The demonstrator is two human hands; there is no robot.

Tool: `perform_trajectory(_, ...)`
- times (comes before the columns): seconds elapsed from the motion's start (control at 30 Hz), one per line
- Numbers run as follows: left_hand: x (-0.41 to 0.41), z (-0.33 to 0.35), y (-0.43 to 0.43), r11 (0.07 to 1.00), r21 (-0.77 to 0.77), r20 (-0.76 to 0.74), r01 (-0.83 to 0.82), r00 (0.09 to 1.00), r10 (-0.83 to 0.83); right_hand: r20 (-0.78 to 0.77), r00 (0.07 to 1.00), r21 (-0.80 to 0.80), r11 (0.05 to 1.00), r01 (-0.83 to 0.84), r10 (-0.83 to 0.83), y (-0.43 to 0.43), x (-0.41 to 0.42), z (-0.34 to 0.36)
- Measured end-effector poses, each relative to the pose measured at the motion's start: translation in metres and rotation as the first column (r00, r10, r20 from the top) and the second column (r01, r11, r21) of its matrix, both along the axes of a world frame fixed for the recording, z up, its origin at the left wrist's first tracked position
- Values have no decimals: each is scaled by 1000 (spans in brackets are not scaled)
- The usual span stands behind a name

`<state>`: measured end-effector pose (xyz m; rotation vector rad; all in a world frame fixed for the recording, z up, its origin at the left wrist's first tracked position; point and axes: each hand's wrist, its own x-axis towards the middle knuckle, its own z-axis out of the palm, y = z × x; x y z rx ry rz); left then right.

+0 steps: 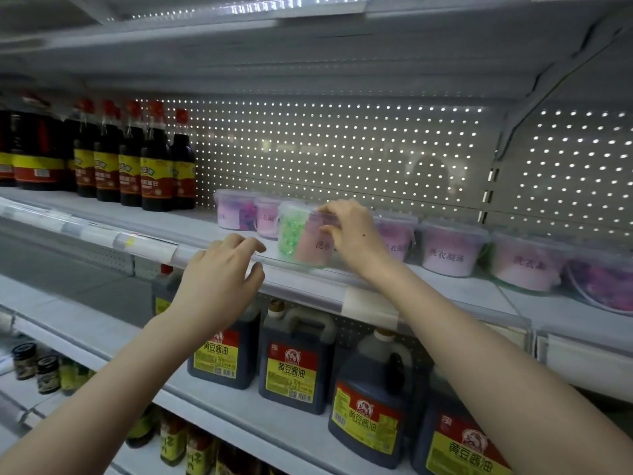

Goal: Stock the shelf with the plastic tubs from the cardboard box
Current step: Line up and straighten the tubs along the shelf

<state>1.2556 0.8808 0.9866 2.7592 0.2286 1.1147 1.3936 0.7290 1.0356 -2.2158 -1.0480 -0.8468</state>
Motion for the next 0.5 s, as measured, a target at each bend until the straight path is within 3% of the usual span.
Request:
perform_trajectory(0.23, 14, 3, -53, 995, 24, 6, 95, 995, -95, 141, 988, -41, 996, 77, -71, -76, -18, 5)
perform_trajectory(0.5, 36, 3, -159, 963, 77, 5, 258, 966, -259, 164, 949, -73, 956, 283, -269, -204, -27, -2)
